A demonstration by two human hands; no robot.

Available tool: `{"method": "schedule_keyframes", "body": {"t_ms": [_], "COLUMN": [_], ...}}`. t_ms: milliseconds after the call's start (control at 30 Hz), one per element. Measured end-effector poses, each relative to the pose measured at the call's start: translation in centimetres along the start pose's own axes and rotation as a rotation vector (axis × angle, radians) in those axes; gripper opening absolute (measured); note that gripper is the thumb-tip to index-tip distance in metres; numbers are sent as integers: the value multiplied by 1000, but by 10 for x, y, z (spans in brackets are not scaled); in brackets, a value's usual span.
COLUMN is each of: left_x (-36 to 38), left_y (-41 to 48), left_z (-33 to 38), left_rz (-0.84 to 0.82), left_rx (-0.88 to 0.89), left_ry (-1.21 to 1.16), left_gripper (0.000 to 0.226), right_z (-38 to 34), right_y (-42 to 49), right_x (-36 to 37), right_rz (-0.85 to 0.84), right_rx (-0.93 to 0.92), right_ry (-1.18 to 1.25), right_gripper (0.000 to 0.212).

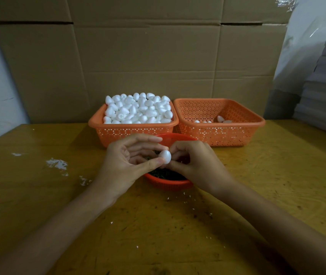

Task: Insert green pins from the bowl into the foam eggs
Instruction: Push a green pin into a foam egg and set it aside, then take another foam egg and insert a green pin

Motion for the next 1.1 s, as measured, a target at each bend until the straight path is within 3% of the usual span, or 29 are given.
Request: {"method": "schedule_keyframes", "body": {"t_ms": [1100], "left_x": [-1], "left_y": [-1], "left_z": [-4], "left_rz": [10], "left_rx": [20], "left_ry": [6], "left_gripper": [32], "right_z": [5], "right_y": [1], "right_x": [0], "right_rz": [14], "right_rx": [-38], "right_ry": [86], "right_gripper": [9]}}
Point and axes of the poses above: each hand's wrist, its own y-axis towards the middle knuckle, its own x-axis out of the palm, z = x × y, the point moved 1 cm from there along y, towards the middle knuckle, and after that the axes turned 4 degrees about -x, right-handed, at the moved point
